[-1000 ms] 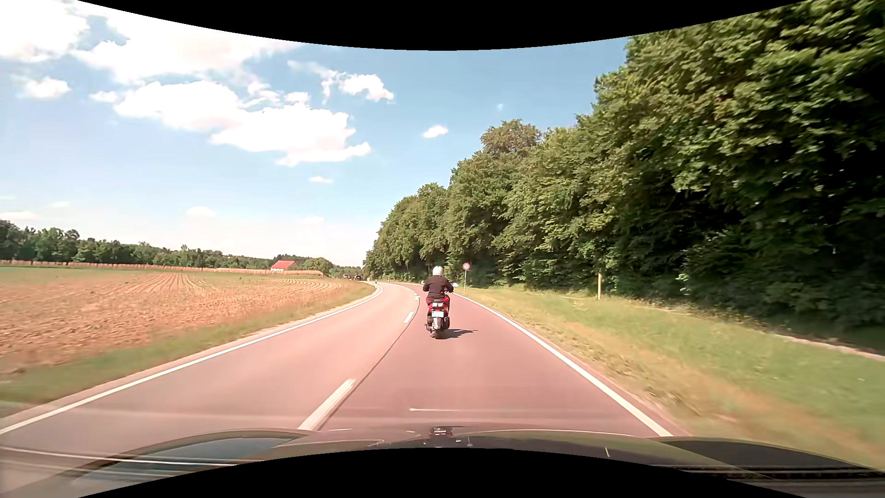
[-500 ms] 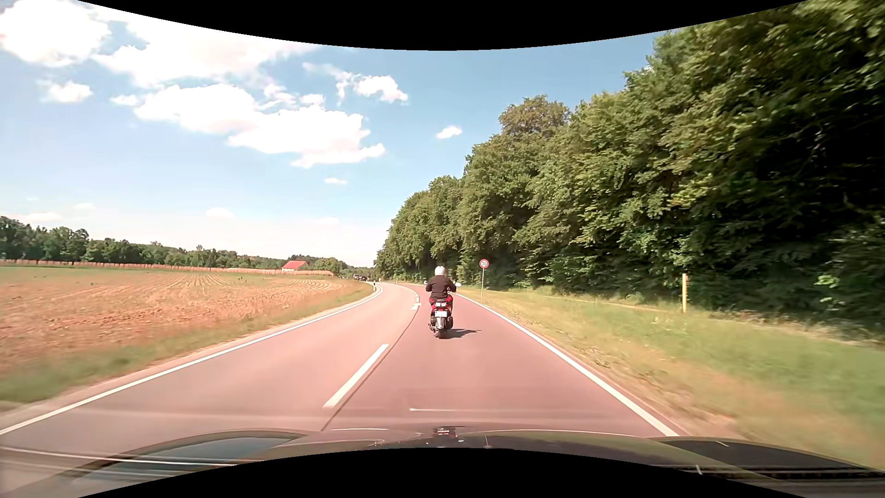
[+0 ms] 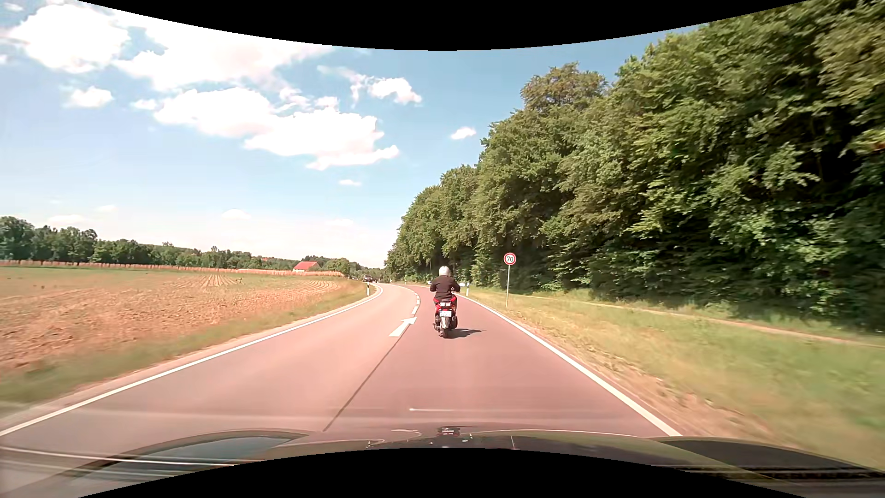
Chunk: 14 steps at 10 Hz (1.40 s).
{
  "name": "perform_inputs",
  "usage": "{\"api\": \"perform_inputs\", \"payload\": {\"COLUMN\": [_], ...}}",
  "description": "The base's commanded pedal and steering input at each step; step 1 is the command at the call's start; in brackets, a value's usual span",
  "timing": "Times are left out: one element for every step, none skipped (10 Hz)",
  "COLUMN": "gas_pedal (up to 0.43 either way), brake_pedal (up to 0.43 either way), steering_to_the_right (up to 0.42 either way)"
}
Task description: Follow the waypoints while adhering to traffic rules and regulations
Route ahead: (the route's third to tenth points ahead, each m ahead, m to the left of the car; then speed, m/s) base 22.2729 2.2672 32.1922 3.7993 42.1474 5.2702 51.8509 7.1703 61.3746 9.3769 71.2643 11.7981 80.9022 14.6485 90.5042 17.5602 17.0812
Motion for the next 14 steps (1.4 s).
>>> {"api": "perform_inputs", "payload": {"gas_pedal": [0.169, 0.169, 0.169, 0.169, 0.169, 0.189, 0.197, 0.209, 0.209, 0.209, 0.209, 0.209, 0.209, 0.209], "brake_pedal": [0.012, 0.012, 0.012, 0.012, 0.012, 0.012, 0.012, 0.006, 0.006, 0.012, 0.012, 0.006, 0.012, 0.012], "steering_to_the_right": [-0.019, -0.019, -0.019, -0.019, -0.019, -0.019, -0.019, -0.019, -0.019, -0.018, -0.018, -0.017, -0.017, -0.017]}}
